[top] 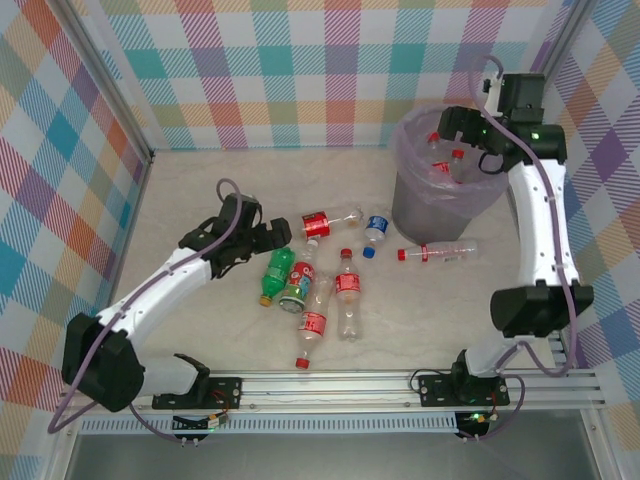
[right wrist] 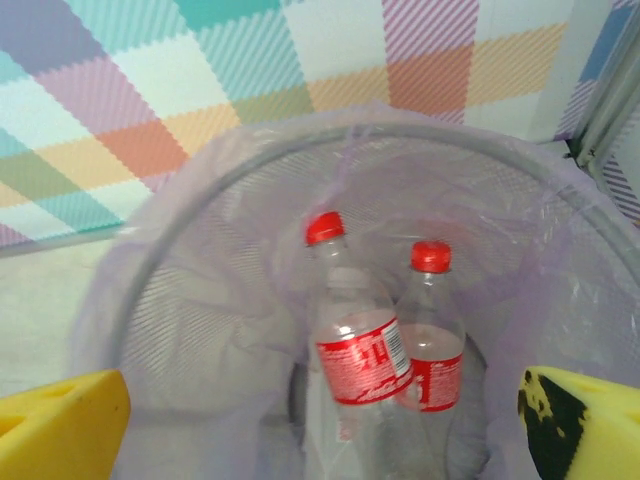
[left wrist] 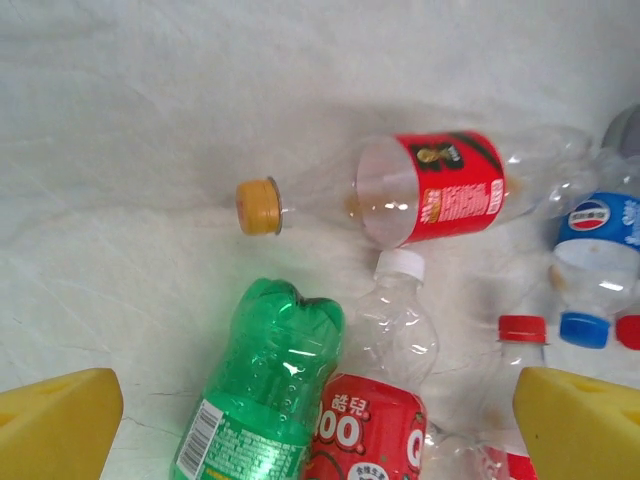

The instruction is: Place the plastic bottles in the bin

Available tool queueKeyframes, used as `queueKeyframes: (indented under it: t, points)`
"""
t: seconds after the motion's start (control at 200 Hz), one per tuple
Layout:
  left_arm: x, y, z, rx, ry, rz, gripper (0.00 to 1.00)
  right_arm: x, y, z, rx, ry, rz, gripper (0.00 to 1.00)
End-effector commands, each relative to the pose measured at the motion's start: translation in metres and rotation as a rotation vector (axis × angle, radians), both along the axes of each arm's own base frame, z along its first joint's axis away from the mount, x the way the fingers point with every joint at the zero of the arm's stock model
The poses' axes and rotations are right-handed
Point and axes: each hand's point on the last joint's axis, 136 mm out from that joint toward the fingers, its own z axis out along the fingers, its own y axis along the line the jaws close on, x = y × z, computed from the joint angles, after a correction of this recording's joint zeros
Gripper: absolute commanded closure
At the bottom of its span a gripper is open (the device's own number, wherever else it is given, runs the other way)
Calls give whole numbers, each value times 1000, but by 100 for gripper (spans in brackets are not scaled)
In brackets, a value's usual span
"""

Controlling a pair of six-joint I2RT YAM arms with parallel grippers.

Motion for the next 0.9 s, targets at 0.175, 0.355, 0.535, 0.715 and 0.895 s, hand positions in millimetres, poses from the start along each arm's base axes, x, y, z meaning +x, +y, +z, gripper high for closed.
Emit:
queueKeyframes:
  t: [0.175, 0.355, 0.535, 0.715, 0.895]
  points:
    - [-51, 15, -33, 28, 151, -52, 2, -67, 62, 15, 192, -20, 210, 1]
    - [-73, 11, -60, 4, 253, -93, 3, -110, 91, -8, 356, 20, 327, 1]
    - [-73, 3, -90, -31, 288, -96, 5, -132, 100, -44, 449, 118, 341, 2]
    - [-61, 4, -111, 2, 292, -70, 10, -136, 110, -53, 515, 153, 366, 9]
    - [-62, 3, -129, 6, 311, -73, 14, -136, 106, -57, 491, 169, 341, 9]
